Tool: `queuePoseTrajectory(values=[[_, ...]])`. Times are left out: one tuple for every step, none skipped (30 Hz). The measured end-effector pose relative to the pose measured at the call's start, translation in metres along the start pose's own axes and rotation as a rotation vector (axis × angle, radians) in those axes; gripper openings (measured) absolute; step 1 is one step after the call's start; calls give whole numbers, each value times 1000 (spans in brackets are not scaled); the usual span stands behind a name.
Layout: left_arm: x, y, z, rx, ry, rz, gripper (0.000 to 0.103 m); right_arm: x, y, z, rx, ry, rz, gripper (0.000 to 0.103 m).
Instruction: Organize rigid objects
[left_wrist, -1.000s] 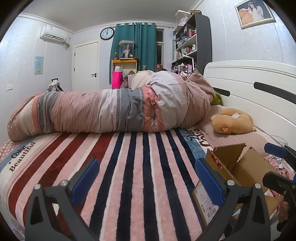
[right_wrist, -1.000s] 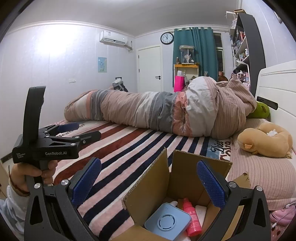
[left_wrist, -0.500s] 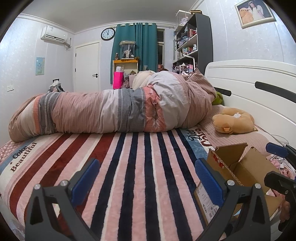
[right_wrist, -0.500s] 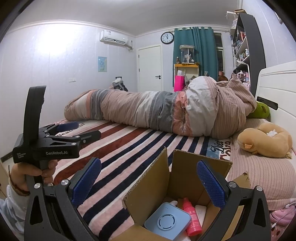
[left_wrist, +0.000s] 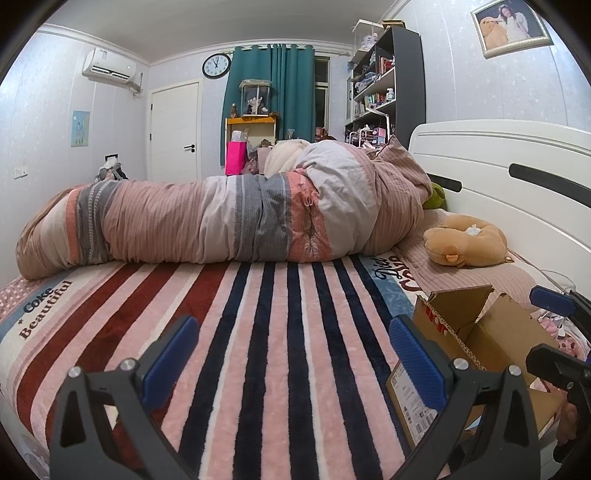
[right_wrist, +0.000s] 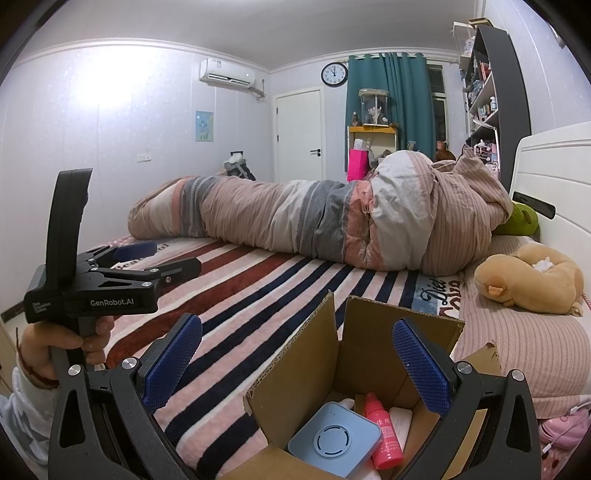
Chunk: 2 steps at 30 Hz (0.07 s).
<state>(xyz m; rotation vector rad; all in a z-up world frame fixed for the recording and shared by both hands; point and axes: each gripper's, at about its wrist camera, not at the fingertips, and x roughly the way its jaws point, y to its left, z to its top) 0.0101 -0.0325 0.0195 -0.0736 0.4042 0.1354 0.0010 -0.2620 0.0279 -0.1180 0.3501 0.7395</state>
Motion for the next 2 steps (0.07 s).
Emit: queuePoseTrajectory(values=[[0, 0, 0, 1, 1, -1, 102, 0, 0, 0, 0, 0, 0, 103], [0, 0, 0, 0, 1, 1, 102, 0, -1, 0, 0, 0, 1, 103]])
